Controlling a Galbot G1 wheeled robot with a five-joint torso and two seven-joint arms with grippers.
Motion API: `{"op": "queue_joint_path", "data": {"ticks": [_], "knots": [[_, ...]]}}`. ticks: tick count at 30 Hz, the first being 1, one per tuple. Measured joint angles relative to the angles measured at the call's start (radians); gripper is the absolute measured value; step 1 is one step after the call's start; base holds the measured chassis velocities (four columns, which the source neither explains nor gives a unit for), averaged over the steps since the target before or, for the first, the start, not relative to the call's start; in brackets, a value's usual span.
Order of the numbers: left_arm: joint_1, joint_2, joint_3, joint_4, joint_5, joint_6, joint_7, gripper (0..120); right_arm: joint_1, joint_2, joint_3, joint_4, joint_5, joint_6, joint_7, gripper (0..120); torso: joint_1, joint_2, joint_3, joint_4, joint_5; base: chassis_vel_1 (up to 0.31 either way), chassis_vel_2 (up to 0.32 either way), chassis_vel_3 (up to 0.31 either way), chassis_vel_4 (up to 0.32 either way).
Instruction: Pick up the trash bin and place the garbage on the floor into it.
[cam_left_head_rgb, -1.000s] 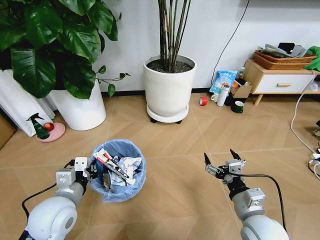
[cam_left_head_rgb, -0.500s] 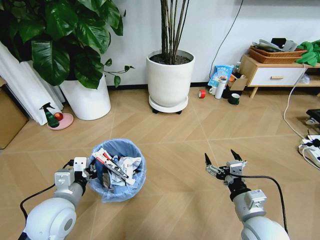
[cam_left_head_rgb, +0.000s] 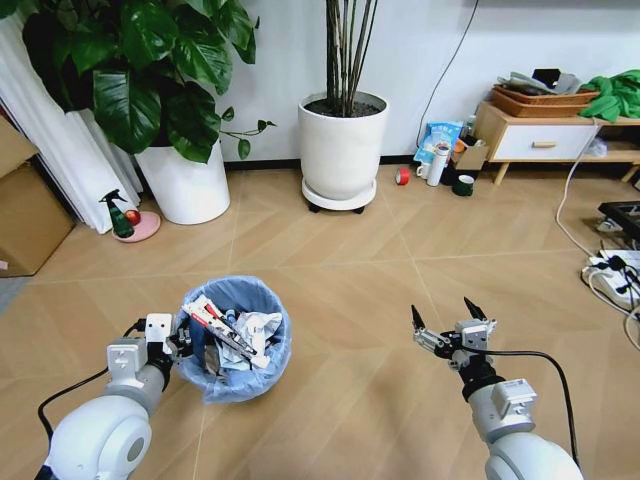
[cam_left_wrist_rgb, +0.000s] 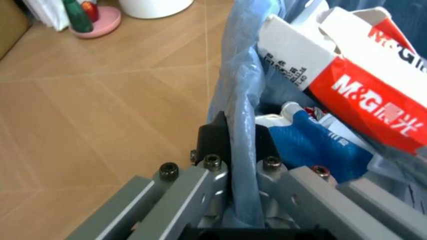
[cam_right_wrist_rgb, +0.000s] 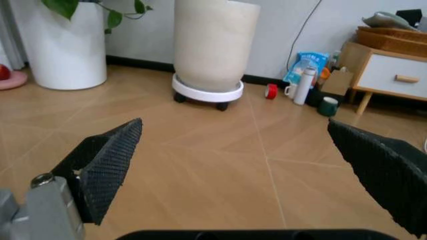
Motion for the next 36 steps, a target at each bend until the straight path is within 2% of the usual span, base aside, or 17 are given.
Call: {"op": "queue_joint_path", "data": {"ticks": [36], "knots": [[0.008,-0.011,0.006,-0.002,0.017,-0.01,0.003,0,-0.006,0.009,0.006,-0.012,-0.006,0.014,0.0,100,0.0,0.0,0.0,-0.0001,-0.0002,0.267,-0.105,-0.265,0.104]]}}
